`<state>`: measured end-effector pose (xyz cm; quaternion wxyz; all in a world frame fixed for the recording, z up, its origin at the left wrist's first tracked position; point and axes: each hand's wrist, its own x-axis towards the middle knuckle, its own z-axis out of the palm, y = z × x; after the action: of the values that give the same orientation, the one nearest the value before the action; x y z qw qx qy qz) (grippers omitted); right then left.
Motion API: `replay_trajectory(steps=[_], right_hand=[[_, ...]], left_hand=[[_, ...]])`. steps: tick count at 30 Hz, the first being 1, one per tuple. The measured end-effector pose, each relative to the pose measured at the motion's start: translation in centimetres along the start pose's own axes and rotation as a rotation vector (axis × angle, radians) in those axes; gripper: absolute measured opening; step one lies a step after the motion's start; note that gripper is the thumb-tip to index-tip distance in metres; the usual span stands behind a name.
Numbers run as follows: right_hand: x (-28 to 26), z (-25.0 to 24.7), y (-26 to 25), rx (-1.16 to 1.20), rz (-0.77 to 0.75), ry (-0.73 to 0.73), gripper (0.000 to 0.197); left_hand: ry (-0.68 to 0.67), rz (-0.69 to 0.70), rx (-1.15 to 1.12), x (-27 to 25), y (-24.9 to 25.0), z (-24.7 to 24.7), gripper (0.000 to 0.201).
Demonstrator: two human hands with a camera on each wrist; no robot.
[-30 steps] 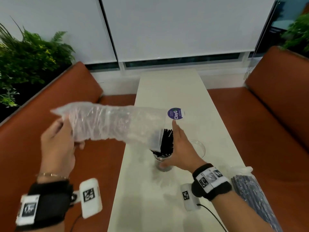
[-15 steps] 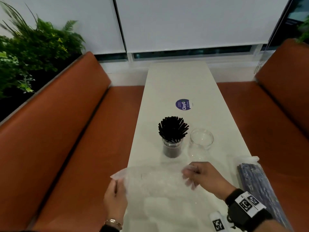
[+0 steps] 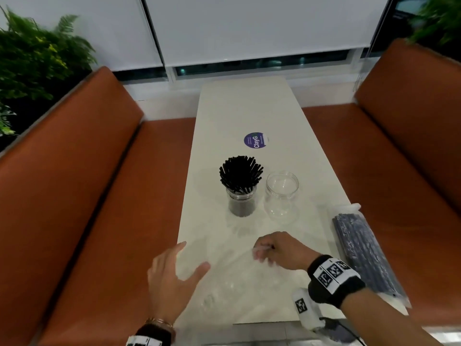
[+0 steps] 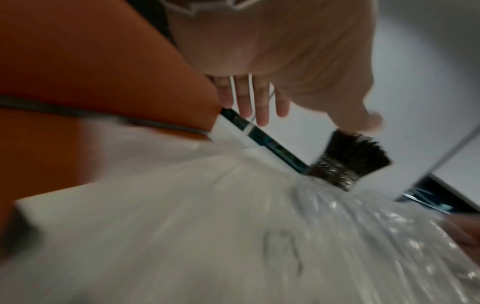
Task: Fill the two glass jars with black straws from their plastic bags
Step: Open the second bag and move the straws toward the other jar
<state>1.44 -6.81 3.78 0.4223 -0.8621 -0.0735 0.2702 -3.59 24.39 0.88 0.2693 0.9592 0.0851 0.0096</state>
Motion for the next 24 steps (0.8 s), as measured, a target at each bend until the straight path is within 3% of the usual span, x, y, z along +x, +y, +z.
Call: replay_trajectory(steps=[2, 5, 7, 9, 12, 15, 18, 21, 24], right_hand=[[0.1, 0.2, -1.1, -0.041, -0.048, -0.019, 0.032], [0.2, 0.6, -1.5, -0.005, -0.051, 0.094, 0.03], [-0.3, 0.6, -1.2, -0.018, -0.038, 0.171, 0.018], [-1.4, 0.4, -0.1, -0.013, 0.024, 0.217, 0.014], [-3.3, -0.7, 3.0, -0.051, 0.17, 0.416, 0.044], [-6.0, -2.7, 6.8, -0.128, 0.369, 0.684, 0.057], [-8.9, -4.3, 10.2, -0.218, 0.61, 0.793, 0.079], [-10.9, -4.8, 12.1, -0.257, 0.777, 0.816, 0.101], [-11.2, -5.2, 13.0, -0.199, 0.85, 0.765, 0.121]], left_hand=[[-0.23, 0.116, 0.082, 0.5, 2.0, 0.5, 0.077], [-0.434, 0.137, -0.099, 0.7, 3.2, 1.9, 0.024], [-0.466, 0.118, -0.259, 0.6, 2.6, 2.8, 0.034], [-0.441, 0.074, -0.307, 0.5, 1.6, 3.2, 0.034], [-0.291, -0.119, -0.376, 1.4, -0.7, 3.4, 0.033], [-0.084, -0.338, -0.365, 2.4, -2.3, 2.9, 0.037], [0.02, -0.524, -0.346, 3.4, -2.9, 3.8, 0.044], [-0.07, -0.542, -0.201, 4.2, -3.4, 5.7, 0.062], [-0.155, -0.528, -0.096, 4.4, -2.6, 6.4, 0.078]])
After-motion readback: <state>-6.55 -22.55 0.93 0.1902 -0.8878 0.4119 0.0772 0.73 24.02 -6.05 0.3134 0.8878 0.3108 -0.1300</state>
